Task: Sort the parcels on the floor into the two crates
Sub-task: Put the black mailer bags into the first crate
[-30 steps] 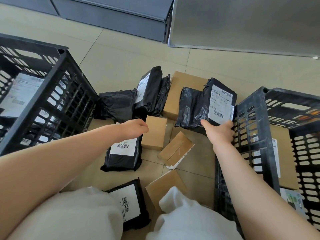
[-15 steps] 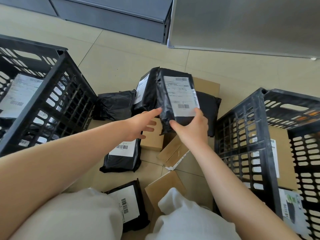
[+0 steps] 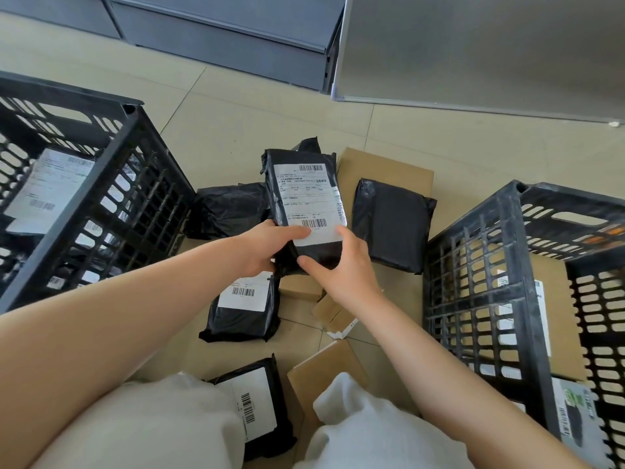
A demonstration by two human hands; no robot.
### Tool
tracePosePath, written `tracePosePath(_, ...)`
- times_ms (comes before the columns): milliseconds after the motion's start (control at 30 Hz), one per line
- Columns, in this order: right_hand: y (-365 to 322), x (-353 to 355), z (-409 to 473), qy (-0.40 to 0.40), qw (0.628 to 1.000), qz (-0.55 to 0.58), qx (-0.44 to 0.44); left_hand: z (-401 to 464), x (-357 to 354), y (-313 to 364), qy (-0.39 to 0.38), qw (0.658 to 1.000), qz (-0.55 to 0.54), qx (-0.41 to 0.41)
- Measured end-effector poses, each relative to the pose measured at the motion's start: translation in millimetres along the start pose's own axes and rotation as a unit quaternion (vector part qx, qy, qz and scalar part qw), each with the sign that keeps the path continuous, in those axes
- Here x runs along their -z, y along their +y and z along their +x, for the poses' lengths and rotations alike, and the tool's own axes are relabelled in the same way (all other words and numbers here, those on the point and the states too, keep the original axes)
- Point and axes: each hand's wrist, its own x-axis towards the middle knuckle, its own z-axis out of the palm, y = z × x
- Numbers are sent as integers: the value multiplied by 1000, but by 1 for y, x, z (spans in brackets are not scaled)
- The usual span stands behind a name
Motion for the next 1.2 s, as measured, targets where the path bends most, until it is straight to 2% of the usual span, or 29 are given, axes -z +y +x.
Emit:
tracePosePath(167,-4,6,2,-10,995,96,15,-8,20,10,11,998,-61,-29)
tracePosePath(300,-21,15,5,-10,994,98,38,-25,40,19,-3,995,-80,-55)
tracePosePath(400,-39,21,7,-33,993,82,73,-41,61,26,15,992,-94,-78)
tracePosePath(600,-83,16,16,-76,989,28,127,-80,114,48,103,981,-115,-121)
tracePosePath(833,-132,-8,28,-93,980,-23,175,-118,185,66,142,962,-177,-149)
tracePosePath(1000,-170,-33,33,-117,970,-55,207,-131,247,57,175,947,-204,-178)
tracePosePath(1200,-211,-69,39,-146,949,-102,259,-126,309,28,244,935,-190,-172)
